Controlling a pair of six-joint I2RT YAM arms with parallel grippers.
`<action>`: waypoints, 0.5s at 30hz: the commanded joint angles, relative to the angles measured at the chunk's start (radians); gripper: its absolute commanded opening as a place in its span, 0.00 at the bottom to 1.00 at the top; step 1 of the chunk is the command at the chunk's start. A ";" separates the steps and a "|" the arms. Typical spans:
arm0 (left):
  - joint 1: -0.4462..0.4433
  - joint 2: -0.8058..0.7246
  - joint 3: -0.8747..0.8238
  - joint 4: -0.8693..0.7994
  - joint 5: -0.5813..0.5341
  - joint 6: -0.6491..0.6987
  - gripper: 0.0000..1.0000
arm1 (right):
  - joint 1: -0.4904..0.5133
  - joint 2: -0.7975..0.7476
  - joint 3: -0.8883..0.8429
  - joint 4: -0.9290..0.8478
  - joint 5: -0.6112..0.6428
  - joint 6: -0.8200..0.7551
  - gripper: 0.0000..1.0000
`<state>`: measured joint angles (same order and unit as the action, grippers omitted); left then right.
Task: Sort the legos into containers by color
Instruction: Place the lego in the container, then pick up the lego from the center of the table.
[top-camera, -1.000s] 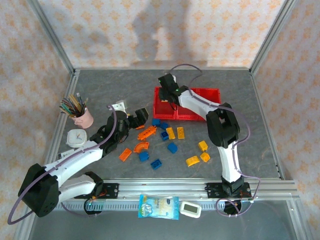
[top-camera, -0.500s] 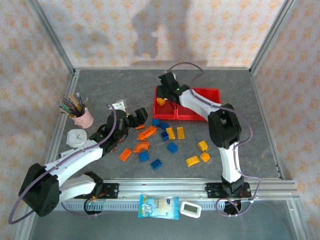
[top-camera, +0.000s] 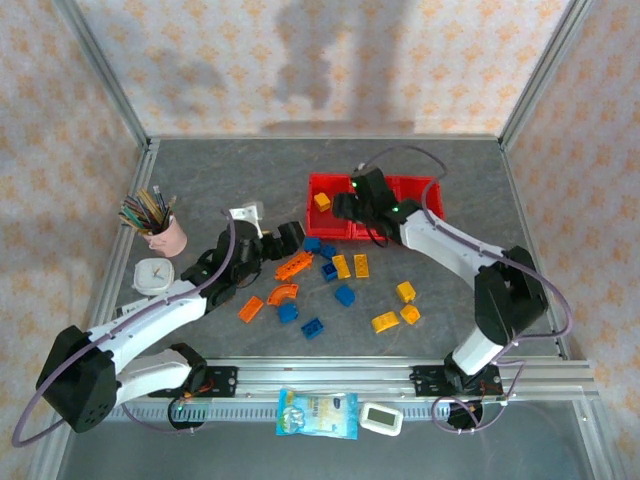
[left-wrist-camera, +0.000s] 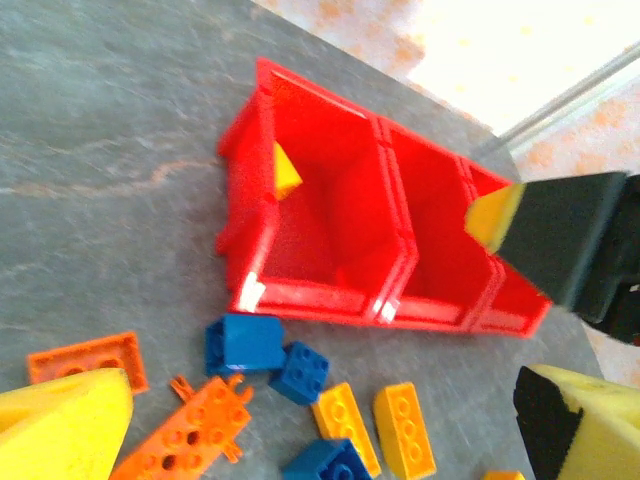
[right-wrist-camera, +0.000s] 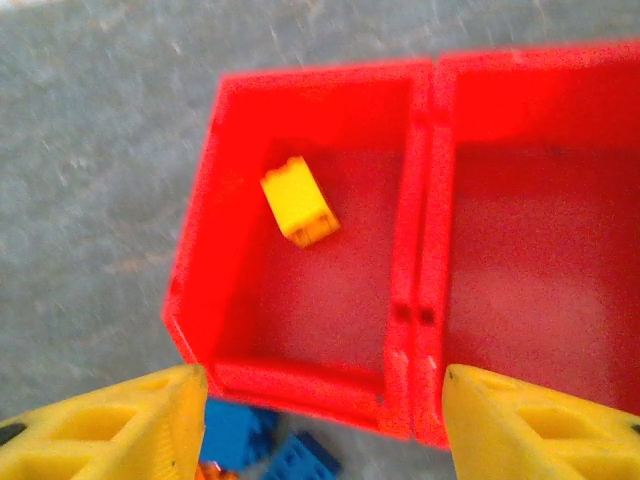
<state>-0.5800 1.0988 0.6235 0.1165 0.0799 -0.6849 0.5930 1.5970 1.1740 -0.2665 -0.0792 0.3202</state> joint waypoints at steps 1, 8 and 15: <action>-0.048 -0.015 -0.016 -0.003 0.021 -0.029 0.99 | 0.002 -0.092 -0.093 -0.019 0.019 0.029 0.65; -0.146 0.019 -0.038 0.037 -0.009 -0.074 0.99 | 0.027 -0.181 -0.304 0.028 0.016 0.058 0.68; -0.178 0.078 -0.022 0.055 -0.025 -0.090 0.99 | 0.069 -0.141 -0.380 0.077 0.033 0.066 0.69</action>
<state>-0.7490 1.1633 0.6003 0.1307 0.0853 -0.7528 0.6491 1.4391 0.8059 -0.2386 -0.0772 0.3698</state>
